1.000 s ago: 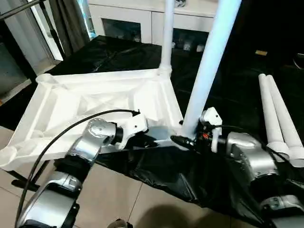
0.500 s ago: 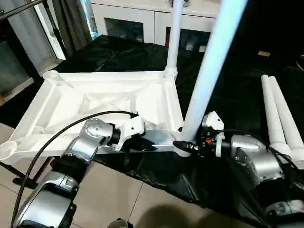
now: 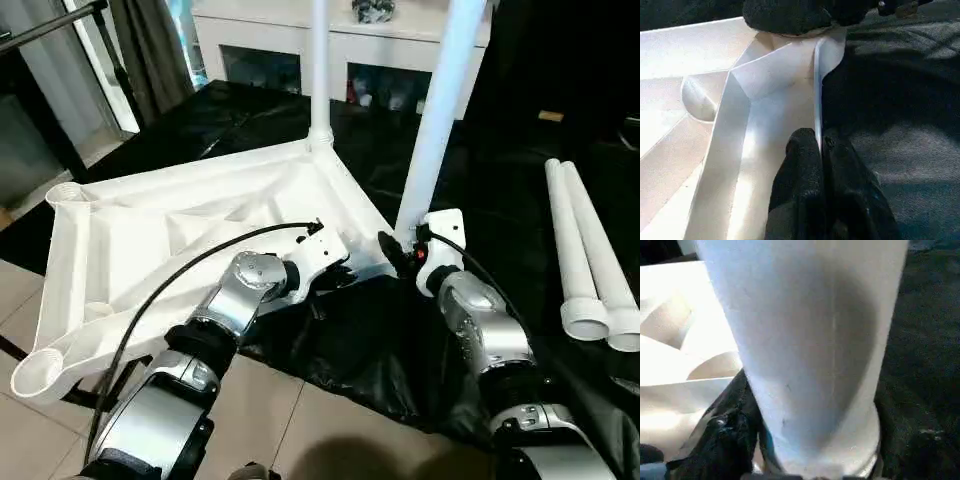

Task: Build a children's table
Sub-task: Rotate leg to tighten

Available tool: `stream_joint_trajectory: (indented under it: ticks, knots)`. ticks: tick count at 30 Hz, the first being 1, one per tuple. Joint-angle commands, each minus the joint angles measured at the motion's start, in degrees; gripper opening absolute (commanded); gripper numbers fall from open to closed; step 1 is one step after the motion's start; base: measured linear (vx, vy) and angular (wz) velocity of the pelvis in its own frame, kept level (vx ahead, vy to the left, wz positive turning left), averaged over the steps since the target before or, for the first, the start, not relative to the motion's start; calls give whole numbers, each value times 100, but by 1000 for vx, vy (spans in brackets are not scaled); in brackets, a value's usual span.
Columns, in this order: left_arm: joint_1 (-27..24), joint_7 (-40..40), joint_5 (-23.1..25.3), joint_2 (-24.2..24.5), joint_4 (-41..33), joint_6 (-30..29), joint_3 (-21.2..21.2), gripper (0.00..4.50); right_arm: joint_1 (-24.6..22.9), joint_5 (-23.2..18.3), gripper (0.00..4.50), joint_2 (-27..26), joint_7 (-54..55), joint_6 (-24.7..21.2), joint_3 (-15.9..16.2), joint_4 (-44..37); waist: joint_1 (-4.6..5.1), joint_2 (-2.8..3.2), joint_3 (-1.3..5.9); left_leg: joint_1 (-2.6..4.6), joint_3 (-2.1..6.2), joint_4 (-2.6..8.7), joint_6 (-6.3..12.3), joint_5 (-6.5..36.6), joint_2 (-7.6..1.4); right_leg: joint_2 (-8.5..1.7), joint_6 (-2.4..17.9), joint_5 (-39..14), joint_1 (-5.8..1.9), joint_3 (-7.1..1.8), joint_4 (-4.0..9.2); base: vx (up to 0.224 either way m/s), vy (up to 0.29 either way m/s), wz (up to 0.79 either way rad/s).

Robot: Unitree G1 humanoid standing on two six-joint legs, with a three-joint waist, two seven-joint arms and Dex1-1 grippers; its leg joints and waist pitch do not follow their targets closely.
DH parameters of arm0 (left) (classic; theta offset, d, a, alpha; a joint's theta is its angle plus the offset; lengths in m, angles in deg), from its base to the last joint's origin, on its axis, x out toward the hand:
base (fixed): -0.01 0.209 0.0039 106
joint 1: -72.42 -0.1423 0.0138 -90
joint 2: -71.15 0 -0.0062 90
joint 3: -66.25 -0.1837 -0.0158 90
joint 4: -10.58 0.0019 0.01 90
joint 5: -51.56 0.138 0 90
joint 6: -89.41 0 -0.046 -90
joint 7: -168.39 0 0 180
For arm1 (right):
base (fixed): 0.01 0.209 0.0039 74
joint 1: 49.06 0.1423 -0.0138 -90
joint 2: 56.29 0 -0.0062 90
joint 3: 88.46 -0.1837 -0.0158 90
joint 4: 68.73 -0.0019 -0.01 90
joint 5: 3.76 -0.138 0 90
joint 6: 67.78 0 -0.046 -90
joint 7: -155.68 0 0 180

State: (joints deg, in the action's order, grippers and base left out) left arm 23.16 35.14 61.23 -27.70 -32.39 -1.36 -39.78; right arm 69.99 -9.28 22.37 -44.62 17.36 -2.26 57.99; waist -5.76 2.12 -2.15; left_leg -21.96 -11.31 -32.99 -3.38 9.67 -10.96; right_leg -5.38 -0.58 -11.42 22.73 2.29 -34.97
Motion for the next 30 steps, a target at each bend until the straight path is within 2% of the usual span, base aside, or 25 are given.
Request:
stream_joint_trajectory:
  ticks: [1, 3, 7, 10, 11, 14, 15, 20, 21, 24, 30]
  knots:
    - [-77, 151, -31, -108, -130, 273, -217, 0, -72, -121, 358, -168, -738, 23, 483, -103, 12, -78, 324, 95, 112, 393, 192, 1354, -193, -288, 1070, -988, -204, -172, 467, 0, 0, 0]
    - [-140, 308, -48, 17, -188, 348, -224, 0, -105, -102, 383, 3, -966, 64, 527, -161, 7, -85, 334, 72, 111, 379, 273, 1235, -195, -289, 1126, -772, -227, -162, 441, 0, 0, 0]
    - [-213, 582, -81, 258, -256, 447, -184, 0, -149, -111, 385, 353, -1495, 93, 610, -254, 18, -83, 328, 80, 100, 365, 331, 1208, -195, -287, 1228, -714, -232, -155, 435, 0, 0, 0]
    - [-284, 1057, -285, 498, -384, 542, -78, 0, -243, -225, 385, 725, -2345, 33, 706, -452, 6, -99, 324, 74, 103, 365, 369, 1216, -207, -283, 1241, -721, -254, -148, 428, 0, 0, 0]
    - [-293, 1166, -330, 551, -413, 547, -63, 0, -272, -252, 385, 799, -2550, 22, 746, -508, 13, -74, 332, 69, 92, 350, 419, 1155, -212, -272, 1309, -558, -242, -147, 396, 0, 0, 0]
    - [-313, 1490, -439, 732, -473, 563, -29, 0, -390, -314, 385, 1074, -3256, -46, 925, -701, -1, -92, 332, 68, 83, 333, 465, 1078, -212, -265, 1375, -443, -253, -142, 386, 0, 0, 0]
    - [-317, 1589, -454, 795, -484, 579, -30, 0, -434, -325, 385, 1169, -3467, -62, 995, -769, -6, -79, 333, 72, 79, 331, 500, 1064, -224, -273, 1410, -391, -235, -147, 381, 0, 0, 0]
    - [-335, 1984, -522, 1026, -504, 637, -53, 0, -525, -426, 385, 1479, -4182, -188, 1227, -958, -31, -85, 330, 79, 78, 329, 500, 1103, -228, -276, 1478, -436, -235, -142, 377, 0, 0, 0]
    - [-349, 2108, -542, 1093, -525, 643, -65, 0, -529, -433, 357, 1541, -4356, -218, 1270, -991, -31, -93, 330, 78, 77, 329, 477, 1115, -226, -276, 1486, -467, -238, -142, 376, 0, 0, 0]
    - [-368, 2309, -524, 1229, -532, 695, -115, 0, -502, -396, 348, 1621, -4609, -239, 1349, -1013, -37, -87, 336, 83, 81, 329, 475, 1093, -236, -277, 1510, -420, -232, -142, 359, 0, 0, 0]
    - [-356, 2373, -533, 1260, -496, 716, -101, 0, -466, -445, 291, 1595, -4679, -308, 1389, -1017, -43, -90, 332, 90, 77, 332, 426, 1087, -237, -283, 1531, -443, -229, -147, 359, 0, 0, 0]
